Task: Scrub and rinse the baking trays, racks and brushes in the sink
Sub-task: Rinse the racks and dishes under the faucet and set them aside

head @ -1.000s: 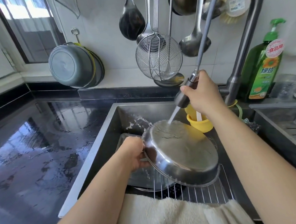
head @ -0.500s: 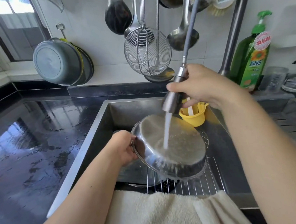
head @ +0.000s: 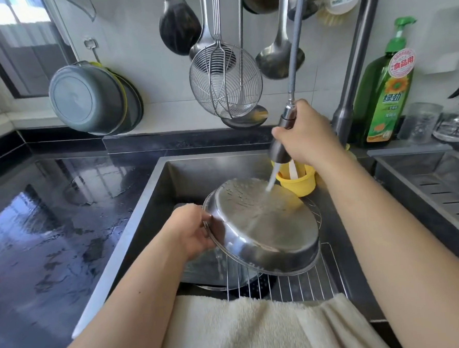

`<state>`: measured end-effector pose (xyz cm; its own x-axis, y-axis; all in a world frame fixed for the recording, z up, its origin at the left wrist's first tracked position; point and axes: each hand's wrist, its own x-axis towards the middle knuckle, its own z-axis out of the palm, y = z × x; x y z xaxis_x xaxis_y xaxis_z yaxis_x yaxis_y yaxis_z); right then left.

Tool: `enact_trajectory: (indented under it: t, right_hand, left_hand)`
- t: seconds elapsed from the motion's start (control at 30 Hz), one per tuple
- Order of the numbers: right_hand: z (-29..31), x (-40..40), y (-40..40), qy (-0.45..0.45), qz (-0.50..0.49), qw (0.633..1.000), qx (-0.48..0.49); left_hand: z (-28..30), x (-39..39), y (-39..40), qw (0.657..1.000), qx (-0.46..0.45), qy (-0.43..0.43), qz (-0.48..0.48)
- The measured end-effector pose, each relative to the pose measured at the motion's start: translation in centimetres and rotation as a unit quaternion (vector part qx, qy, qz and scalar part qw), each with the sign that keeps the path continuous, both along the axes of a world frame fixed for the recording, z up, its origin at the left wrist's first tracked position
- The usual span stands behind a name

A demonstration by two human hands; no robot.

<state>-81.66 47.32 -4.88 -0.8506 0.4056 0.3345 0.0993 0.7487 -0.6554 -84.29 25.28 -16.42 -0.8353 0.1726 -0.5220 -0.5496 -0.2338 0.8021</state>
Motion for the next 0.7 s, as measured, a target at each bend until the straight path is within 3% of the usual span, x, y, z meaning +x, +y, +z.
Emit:
enact_trajectory:
  t: [0.23, 0.3, 0.37, 0.4, 0.43, 0.47, 0.53, 0.57, 0.6, 0.63, 0.7]
  right_hand:
    - [3.1, 3.4, 2.6, -0.121, 0.011, 0.992, 0.027]
    - [3.5, 3.9, 3.2, -0.128, 0.007, 0.991, 0.043]
    - [3.5, 4.1, 3.8, -0.120, 0.000, 0.991, 0.065]
    - [3.4, 4.2, 4.0, -0.114, -0.002, 0.991, 0.068]
    - [3.3, 4.1, 4.1, -0.109, -0.004, 0.992, 0.067]
    - [3.1, 3.9, 4.3, -0.104, -0.006, 0.992, 0.066]
    - [2.8, 3.4, 4.7, -0.095, -0.014, 0.993, 0.073]
    - [2.8, 3.2, 5.0, -0.090, -0.023, 0.992, 0.080]
    - [2.8, 3.1, 5.3, -0.084, -0.034, 0.992, 0.088]
    - [2.8, 3.0, 5.6, -0.077, -0.044, 0.992, 0.094]
    - [2.7, 2.8, 6.2, -0.061, -0.055, 0.992, 0.095]
  left_hand:
    - [2.3, 1.3, -0.4, 0.979, 0.089, 0.134, -0.123]
    - [3.4, 1.6, 0.6, 0.976, 0.103, 0.155, -0.113]
    - [4.2, 1.9, 2.5, 0.972, 0.037, 0.216, -0.087]
    - [4.6, 2.1, 3.7, 0.960, -0.051, 0.264, -0.074]
    - [4.9, 2.2, 4.8, 0.929, -0.169, 0.323, -0.065]
    - [5.2, 2.1, 5.9, 0.867, -0.313, 0.383, -0.066]
    - [6.0, 1.7, 6.9, 0.655, -0.560, 0.504, -0.058]
    - [6.8, 1.2, 6.9, 0.549, -0.608, 0.571, -0.054]
    - [7.7, 0.6, 6.6, 0.470, -0.624, 0.621, -0.063]
    - [9.0, 0.3, 6.2, 0.421, -0.625, 0.653, -0.070]
    - [12.1, -0.1, 5.1, 0.397, -0.622, 0.671, -0.080]
